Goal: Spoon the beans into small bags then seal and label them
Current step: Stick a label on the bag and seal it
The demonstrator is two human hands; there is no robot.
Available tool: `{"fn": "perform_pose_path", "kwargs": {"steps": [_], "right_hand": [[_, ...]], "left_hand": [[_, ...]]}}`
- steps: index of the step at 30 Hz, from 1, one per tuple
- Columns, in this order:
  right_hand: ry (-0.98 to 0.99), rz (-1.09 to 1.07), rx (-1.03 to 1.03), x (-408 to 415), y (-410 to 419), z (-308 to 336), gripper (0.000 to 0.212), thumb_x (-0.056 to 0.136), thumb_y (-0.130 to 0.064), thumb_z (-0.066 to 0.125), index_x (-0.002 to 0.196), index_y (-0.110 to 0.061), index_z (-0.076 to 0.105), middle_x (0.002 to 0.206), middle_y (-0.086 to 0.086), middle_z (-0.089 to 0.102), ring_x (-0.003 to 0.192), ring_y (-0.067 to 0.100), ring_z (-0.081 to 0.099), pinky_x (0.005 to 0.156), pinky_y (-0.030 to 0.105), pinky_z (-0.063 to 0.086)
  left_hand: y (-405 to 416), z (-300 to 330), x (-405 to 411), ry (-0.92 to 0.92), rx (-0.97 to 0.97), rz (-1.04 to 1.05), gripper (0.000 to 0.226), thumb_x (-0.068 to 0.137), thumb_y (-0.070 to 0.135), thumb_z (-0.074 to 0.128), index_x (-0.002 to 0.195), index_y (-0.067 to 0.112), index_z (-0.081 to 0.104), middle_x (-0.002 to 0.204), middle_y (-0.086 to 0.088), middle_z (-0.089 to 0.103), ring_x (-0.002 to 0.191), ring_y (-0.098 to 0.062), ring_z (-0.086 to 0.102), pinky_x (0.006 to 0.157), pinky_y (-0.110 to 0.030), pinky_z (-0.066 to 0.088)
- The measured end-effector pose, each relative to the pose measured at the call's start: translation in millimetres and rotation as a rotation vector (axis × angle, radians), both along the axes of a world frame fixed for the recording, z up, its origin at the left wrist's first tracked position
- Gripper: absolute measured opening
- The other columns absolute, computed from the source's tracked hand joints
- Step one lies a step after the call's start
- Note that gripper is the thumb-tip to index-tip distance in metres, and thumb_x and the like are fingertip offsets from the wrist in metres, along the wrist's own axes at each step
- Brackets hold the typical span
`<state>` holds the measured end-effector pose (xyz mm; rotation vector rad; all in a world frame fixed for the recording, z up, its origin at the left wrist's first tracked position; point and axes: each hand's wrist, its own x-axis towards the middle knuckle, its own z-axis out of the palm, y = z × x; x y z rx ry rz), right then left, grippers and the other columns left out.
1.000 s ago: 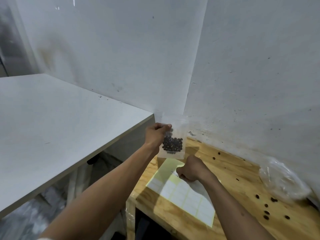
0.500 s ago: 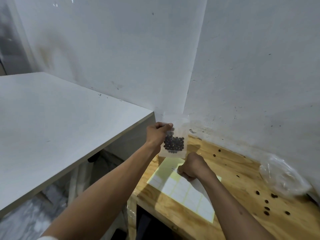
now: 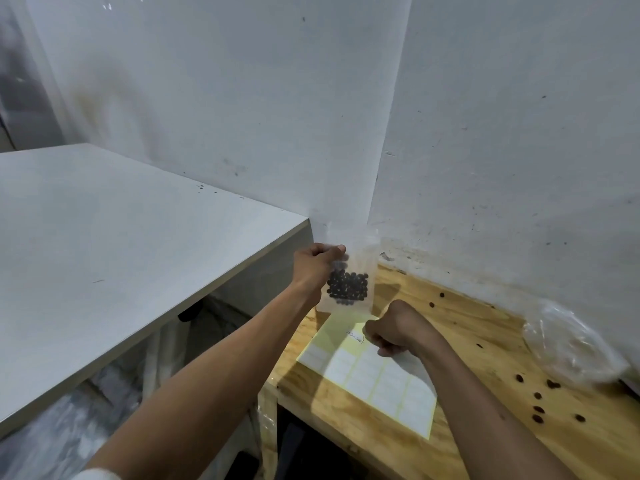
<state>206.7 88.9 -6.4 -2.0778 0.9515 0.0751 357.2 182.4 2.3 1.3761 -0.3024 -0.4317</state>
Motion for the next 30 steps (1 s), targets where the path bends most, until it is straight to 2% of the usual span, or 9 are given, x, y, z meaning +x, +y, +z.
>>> {"fn": "perform_pose_path", "kwargs": {"steps": [2, 6, 12, 14, 17, 20, 24, 27, 30], "right_hand": [[0.014, -0.011, -0.06, 1.4, 6.1, 0.4, 0.023, 0.064, 0.001, 0.061, 0.053, -0.008, 0.044, 0.048, 0.007, 0.049, 0.045, 0.025, 0.056, 0.052, 0.028, 0.046], [0.018, -0.019, -0.052, 7.1, 11.4, -0.2, 0.029, 0.072, -0.002, 0.073, 0.053, -0.005, 0.051, 0.05, 0.011, 0.051, 0.044, 0.025, 0.051, 0.053, 0.032, 0.054], [0.031, 0.038, -0.054, 7.0, 8.6, -0.8, 0.043, 0.08, -0.003, 0.06, 0.042, -0.01, 0.04, 0.049, 0.01, 0.04, 0.043, 0.021, 0.034, 0.054, 0.032, 0.037], [0.038, 0.048, -0.006, 4.0, 5.6, 3.6, 0.039, 0.083, -0.003, 0.058, 0.047, -0.008, 0.043, 0.053, 0.011, 0.044, 0.043, 0.022, 0.038, 0.052, 0.029, 0.042], [0.053, 0.018, -0.004, 1.5, 1.6, 5.4, 0.024, 0.082, -0.003, 0.062, 0.06, -0.004, 0.052, 0.057, 0.013, 0.052, 0.045, 0.023, 0.058, 0.047, 0.021, 0.046], [0.065, -0.008, -0.115, 5.6, 5.3, 2.5, 0.019, 0.072, 0.001, 0.067, 0.06, -0.005, 0.053, 0.056, 0.013, 0.053, 0.052, 0.029, 0.072, 0.05, 0.026, 0.051], [0.081, -0.033, -0.259, 15.1, 16.9, 1.3, 0.017, 0.07, 0.0, 0.076, 0.062, -0.005, 0.062, 0.064, 0.013, 0.069, 0.056, 0.028, 0.074, 0.063, 0.035, 0.063], [0.107, -0.038, -0.38, 21.2, 26.4, 0.5, 0.012, 0.07, -0.002, 0.076, 0.068, -0.007, 0.065, 0.077, 0.013, 0.073, 0.068, 0.028, 0.074, 0.062, 0.031, 0.06], [0.117, -0.035, -0.393, 26.9, 30.2, 1.2, 0.012, 0.074, -0.006, 0.076, 0.07, -0.009, 0.066, 0.081, 0.011, 0.074, 0.072, 0.027, 0.075, 0.066, 0.031, 0.061]], "left_hand": [[-1.6, -0.3, -1.5, -0.007, 0.008, 0.0, 0.017, 0.092, 0.019, 0.074, 0.096, 0.003, 0.073, 0.092, -0.008, 0.078, 0.081, -0.02, 0.074, 0.08, -0.034, 0.057], [-3.1, 1.0, -4.9, -0.022, 0.026, -0.015, 0.014, 0.092, 0.02, 0.074, 0.095, 0.006, 0.073, 0.092, -0.006, 0.077, 0.083, -0.02, 0.074, 0.08, -0.032, 0.057], [-1.7, 0.7, -3.5, -0.018, 0.039, -0.02, 0.019, 0.093, 0.02, 0.073, 0.1, 0.003, 0.073, 0.096, -0.008, 0.077, 0.082, -0.019, 0.073, 0.078, -0.031, 0.056], [-1.4, -0.2, -2.4, -0.013, 0.039, -0.017, 0.021, 0.092, 0.02, 0.073, 0.102, 0.001, 0.072, 0.096, -0.008, 0.077, 0.079, -0.017, 0.073, 0.076, -0.029, 0.056], [-1.6, -2.8, -0.4, -0.004, 0.038, -0.012, 0.02, 0.091, 0.019, 0.074, 0.1, 0.001, 0.073, 0.094, -0.008, 0.078, 0.078, -0.017, 0.073, 0.076, -0.03, 0.057], [-3.5, -5.2, -0.4, -0.011, 0.042, -0.01, 0.021, 0.091, 0.019, 0.075, 0.1, 0.001, 0.073, 0.093, -0.007, 0.078, 0.078, -0.018, 0.074, 0.076, -0.03, 0.057], [-7.1, -6.2, -3.4, -0.026, 0.052, -0.012, 0.02, 0.091, 0.018, 0.075, 0.1, 0.001, 0.073, 0.093, -0.007, 0.078, 0.084, -0.021, 0.076, 0.079, -0.031, 0.058], [-7.4, -7.3, -4.6, -0.026, 0.047, -0.01, 0.021, 0.091, 0.017, 0.075, 0.101, -0.001, 0.074, 0.092, -0.008, 0.078, 0.082, -0.02, 0.076, 0.078, -0.03, 0.059], [-5.8, -8.2, -4.8, -0.029, 0.052, -0.004, 0.021, 0.09, 0.018, 0.076, 0.101, 0.0, 0.074, 0.092, -0.008, 0.078, 0.083, -0.022, 0.076, 0.077, -0.029, 0.06]]}}
